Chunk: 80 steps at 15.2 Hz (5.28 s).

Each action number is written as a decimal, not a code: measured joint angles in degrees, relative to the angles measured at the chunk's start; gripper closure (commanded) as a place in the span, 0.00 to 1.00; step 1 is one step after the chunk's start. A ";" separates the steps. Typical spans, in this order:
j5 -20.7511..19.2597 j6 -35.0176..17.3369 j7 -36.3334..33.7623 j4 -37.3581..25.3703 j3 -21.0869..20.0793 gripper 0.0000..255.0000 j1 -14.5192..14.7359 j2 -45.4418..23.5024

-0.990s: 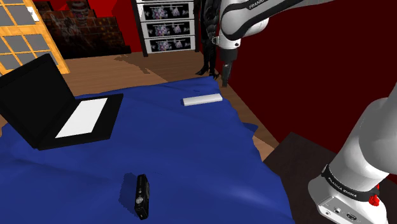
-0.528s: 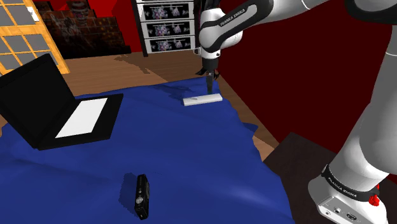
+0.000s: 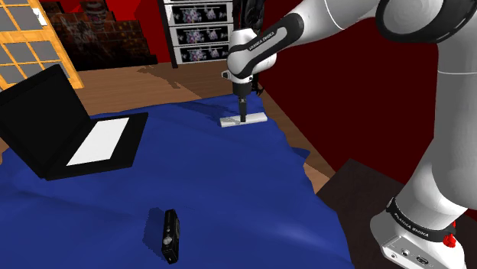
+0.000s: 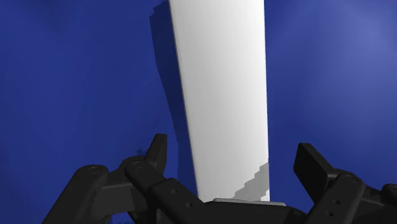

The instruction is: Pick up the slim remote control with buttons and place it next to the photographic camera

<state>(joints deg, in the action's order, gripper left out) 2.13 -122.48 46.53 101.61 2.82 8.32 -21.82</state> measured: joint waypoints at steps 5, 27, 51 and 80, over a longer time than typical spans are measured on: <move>0.10 -2.14 0.12 0.89 -0.06 0.00 -0.02 -1.24; -0.05 0.92 -0.05 -0.45 -0.02 1.00 0.05 0.50; -0.97 11.91 -4.51 -0.64 -1.32 1.00 2.72 11.38; 3.23 6.42 -39.52 25.98 -20.94 1.00 20.50 33.65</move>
<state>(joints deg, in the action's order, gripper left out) 5.37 -116.06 7.02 127.58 -18.12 28.83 11.84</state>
